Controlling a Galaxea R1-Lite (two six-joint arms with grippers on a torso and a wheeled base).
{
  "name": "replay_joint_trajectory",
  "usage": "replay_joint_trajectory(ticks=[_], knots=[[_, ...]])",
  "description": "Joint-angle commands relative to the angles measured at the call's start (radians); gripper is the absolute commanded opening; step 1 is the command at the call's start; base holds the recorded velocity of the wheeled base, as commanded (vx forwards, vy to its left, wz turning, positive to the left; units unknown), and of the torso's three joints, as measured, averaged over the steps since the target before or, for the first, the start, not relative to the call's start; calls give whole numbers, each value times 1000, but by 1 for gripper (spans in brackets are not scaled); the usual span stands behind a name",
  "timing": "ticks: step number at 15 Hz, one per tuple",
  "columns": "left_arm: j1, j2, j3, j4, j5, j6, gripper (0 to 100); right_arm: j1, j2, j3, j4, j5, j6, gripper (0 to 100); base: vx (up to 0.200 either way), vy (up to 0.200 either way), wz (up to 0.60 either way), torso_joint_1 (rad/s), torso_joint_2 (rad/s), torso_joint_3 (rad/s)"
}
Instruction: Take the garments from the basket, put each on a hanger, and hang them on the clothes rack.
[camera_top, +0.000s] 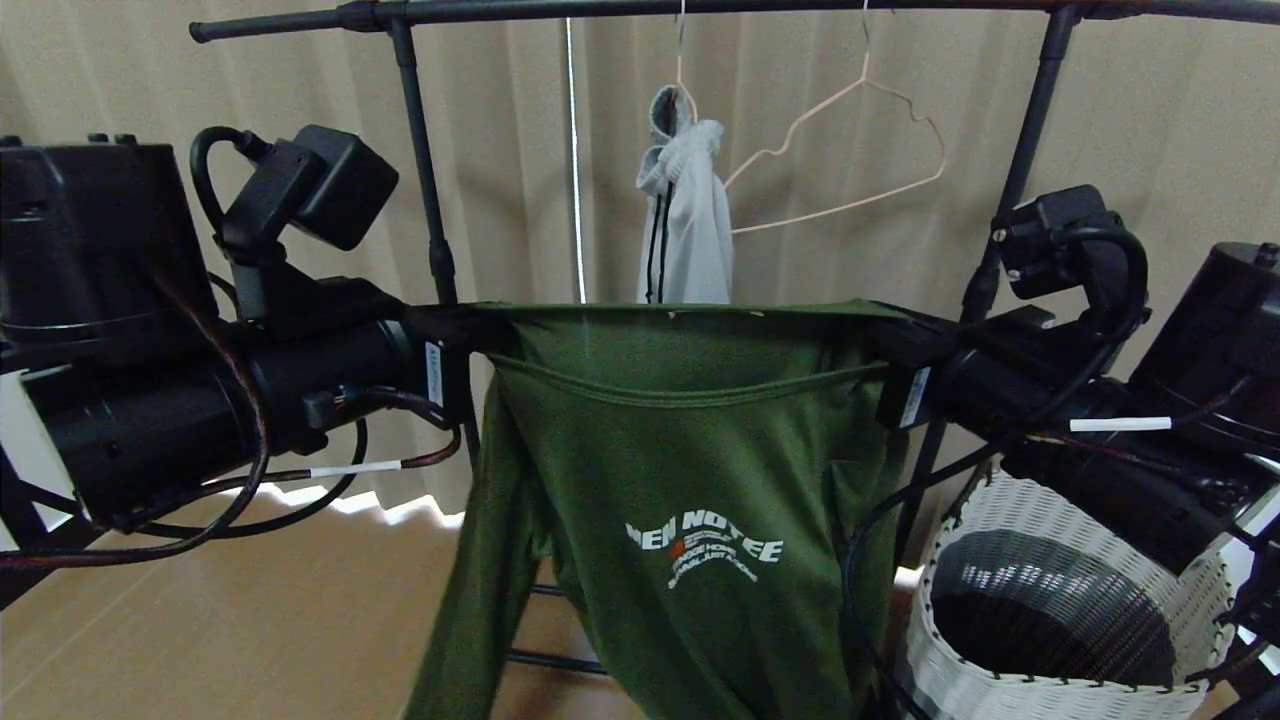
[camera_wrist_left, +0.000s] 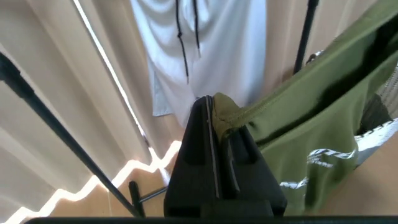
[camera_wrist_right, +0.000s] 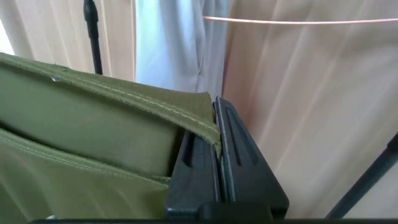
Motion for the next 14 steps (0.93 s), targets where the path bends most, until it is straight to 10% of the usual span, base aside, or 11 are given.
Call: replay_joint_trajectory(ticks=[1, 6, 14], knots=[[-9, -2, -3, -4, -1, -1, 0, -26, 2, -4, 0, 2, 0, 0, 0, 0, 0, 0, 0, 0], [-21, 8, -160, -10, -2, 1, 0, -86, 34, -131, 0, 3, 2, 0, 0, 0, 0, 0, 0, 0], [-40, -1, -84, -16, -2, 2, 0, -86, 28, -164, -2, 3, 2, 0, 0, 0, 0, 0, 0, 0]])
